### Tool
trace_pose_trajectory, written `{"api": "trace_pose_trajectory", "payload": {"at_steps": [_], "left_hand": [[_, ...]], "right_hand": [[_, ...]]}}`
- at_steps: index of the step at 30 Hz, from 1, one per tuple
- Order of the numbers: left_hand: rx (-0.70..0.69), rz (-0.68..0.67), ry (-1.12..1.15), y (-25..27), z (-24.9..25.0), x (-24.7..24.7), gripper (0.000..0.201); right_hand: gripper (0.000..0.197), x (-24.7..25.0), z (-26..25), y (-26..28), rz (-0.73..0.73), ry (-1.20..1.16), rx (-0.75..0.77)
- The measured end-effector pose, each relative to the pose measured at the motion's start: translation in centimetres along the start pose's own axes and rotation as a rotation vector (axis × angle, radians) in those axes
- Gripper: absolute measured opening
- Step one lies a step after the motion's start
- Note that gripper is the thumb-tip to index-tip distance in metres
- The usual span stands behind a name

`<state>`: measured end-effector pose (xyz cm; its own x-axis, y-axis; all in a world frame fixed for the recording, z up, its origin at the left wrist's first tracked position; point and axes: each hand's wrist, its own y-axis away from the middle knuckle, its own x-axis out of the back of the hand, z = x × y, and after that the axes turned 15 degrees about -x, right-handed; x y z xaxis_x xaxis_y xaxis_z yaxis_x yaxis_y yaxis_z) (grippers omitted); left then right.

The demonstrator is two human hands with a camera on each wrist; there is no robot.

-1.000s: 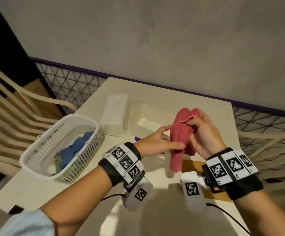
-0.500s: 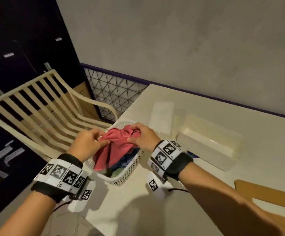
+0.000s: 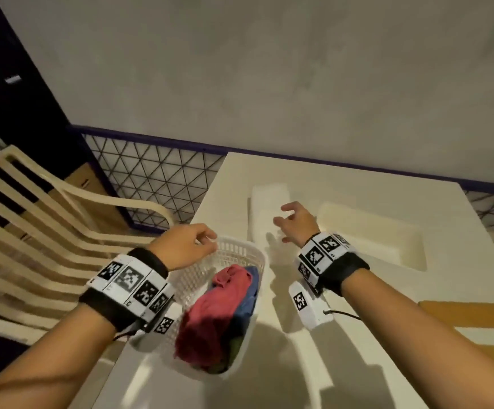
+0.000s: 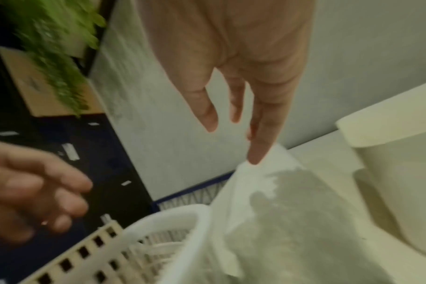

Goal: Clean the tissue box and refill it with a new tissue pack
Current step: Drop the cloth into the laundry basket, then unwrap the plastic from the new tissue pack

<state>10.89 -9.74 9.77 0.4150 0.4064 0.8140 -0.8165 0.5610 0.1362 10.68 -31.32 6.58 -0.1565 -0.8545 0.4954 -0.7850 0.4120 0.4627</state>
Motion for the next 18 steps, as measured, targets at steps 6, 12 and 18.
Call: {"api": "trace_pose_trajectory", "payload": {"at_steps": [6,12,18], "left_hand": [[0.047,-0.115,-0.059,-7.5,-0.8,0.6,0.034],[0.104,-0.273,-0.019,-8.0,-4.9,0.1,0.031],[0.133,-0.14,0.171,-7.4,-6.7,-1.0,0.027]], "right_hand": [[0.072,-1.0,0.9,-2.8,-0.009,0.361,-0.276],[0.065,-3.6,2.6,-5.4,0.093,0.86,-0.237],[0.043,-2.4,0.2,-6.8,0.228,0.688,-0.178]]}}
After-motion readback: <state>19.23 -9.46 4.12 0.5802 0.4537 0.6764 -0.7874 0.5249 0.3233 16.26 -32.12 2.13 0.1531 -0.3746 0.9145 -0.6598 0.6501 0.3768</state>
